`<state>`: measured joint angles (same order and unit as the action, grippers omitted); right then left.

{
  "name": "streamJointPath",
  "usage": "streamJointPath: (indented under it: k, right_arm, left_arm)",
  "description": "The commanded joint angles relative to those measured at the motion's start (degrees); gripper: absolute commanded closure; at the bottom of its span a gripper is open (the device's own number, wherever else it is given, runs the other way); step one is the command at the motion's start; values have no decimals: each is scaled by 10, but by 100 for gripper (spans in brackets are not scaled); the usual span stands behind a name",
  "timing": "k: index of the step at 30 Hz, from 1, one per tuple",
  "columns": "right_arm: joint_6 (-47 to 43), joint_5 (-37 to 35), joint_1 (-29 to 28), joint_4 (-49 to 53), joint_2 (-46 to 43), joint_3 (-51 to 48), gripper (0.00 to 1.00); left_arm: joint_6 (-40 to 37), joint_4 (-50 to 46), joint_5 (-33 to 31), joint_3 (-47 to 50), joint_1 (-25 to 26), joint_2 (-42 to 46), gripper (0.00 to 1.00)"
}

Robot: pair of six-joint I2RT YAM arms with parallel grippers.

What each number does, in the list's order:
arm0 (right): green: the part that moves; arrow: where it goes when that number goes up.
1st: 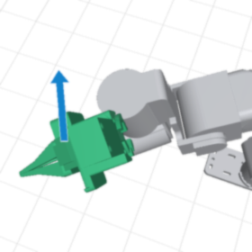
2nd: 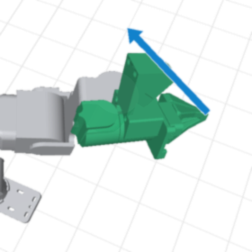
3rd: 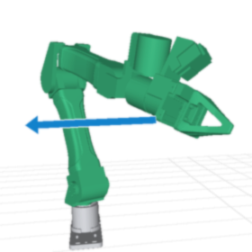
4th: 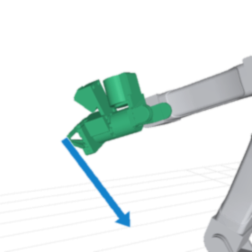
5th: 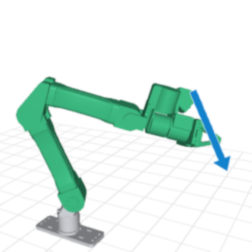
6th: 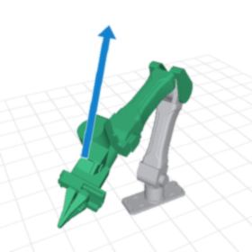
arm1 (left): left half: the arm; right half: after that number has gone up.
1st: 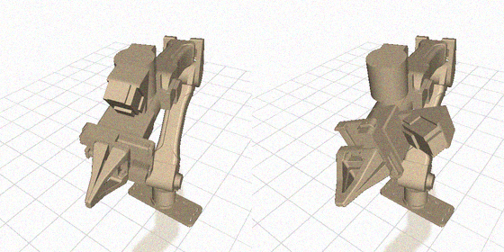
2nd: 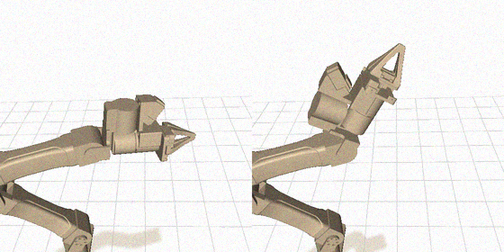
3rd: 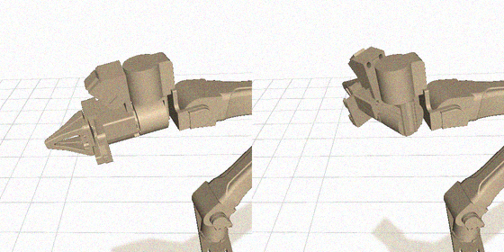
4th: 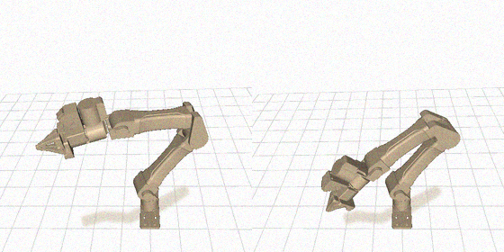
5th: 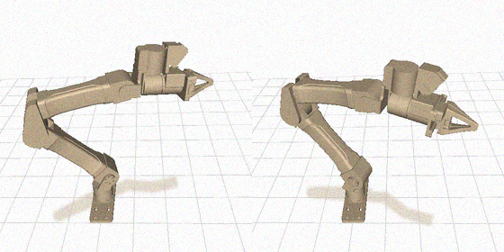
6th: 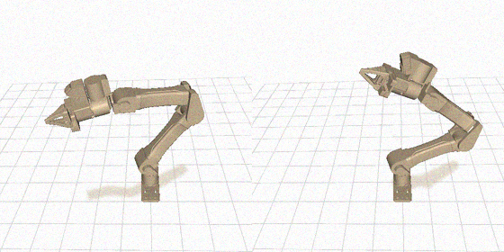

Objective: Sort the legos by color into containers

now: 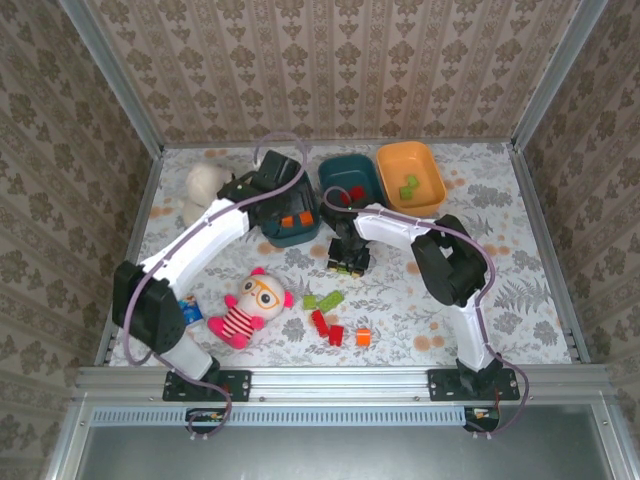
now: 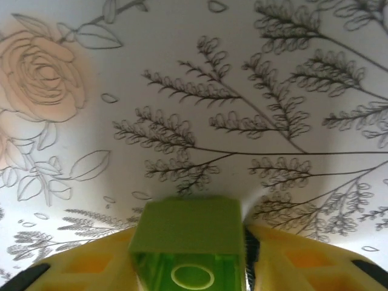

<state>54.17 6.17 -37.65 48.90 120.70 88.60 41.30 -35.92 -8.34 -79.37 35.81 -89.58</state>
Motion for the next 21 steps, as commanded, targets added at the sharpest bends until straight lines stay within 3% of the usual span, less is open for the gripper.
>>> streamJointPath:
  k: [1,5,10,15,21]
  right_arm:
    - [16,-10,-6,12,5,6,65]
    - [3,-41,-9,21,-41,-4,73]
    - [-51,-101,10,59,-135,-11,74]
    - [-118,-136,112,72,-201,-4,74]
    - [-168,-152,235,70,-110,98,74]
  left_arm:
    - [-24,38,24,55,17,60,22]
    - [-19,60,55,131,32,134,22]
    - [-28,102,114,181,67,177,22]
    - [-27,160,159,193,99,157,22]
    - [-48,173,167,145,121,92,23]
